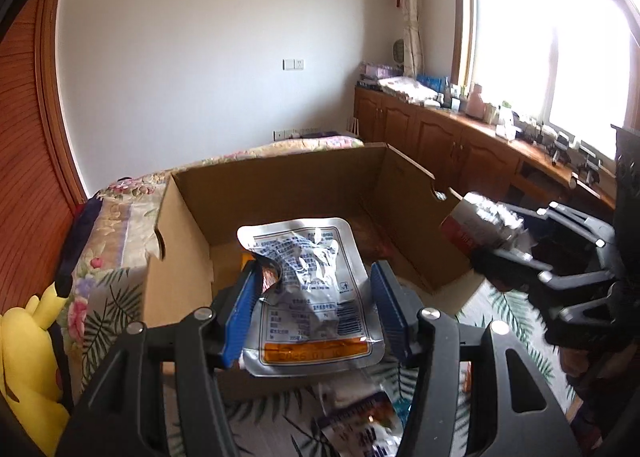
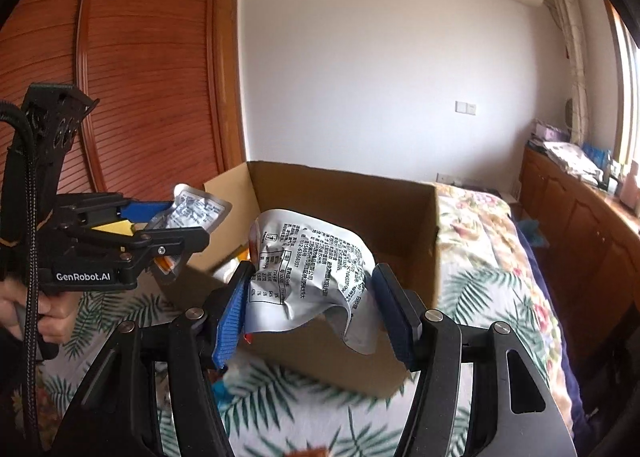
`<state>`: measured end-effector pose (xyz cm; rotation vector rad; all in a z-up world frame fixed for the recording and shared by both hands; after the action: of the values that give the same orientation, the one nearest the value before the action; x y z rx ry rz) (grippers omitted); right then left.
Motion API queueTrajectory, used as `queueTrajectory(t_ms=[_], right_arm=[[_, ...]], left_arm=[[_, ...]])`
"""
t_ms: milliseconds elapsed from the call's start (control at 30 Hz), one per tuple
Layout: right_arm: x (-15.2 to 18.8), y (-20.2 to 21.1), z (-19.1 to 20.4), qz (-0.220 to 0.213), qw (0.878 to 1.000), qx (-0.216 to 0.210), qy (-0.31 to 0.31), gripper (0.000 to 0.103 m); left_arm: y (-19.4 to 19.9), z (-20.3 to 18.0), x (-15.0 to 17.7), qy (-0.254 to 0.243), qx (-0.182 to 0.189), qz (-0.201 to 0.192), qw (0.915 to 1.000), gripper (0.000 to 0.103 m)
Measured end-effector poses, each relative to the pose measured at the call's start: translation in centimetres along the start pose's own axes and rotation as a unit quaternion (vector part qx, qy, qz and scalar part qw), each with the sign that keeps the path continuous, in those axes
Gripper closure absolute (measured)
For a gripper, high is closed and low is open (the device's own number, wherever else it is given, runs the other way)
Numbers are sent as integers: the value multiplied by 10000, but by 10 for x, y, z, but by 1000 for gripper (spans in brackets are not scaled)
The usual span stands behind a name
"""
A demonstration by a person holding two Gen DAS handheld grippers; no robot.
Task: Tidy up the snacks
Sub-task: 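Lift both held packets and carry them over the cardboard box, then open both tools to drop the packets into the box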
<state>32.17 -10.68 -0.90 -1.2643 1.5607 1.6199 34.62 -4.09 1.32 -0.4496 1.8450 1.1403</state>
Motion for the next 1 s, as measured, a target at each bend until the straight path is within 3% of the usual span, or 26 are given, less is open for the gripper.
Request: queueTrajectory(t_ms=[333,1000], right_arm=[[-4,-41,15,142,9998,-76,136,41],[-1,-62,21,389,9992,-34,132,36]], left_arm=[[-28,30,-11,152,-52,26,9999,47],[-60,39,7,411,-98,320,9986,42]])
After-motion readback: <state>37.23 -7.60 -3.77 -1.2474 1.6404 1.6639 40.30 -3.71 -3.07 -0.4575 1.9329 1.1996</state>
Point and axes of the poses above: each gripper's, at about its wrist camera, not at the fingertips, and y roughly against the way its jaws point, z to its left, x to its underside, the point moved 10 cm from there along -y, roughly the way its jaws point, and after that the axes turned 13 degrees about x, right-handed, at the moved point
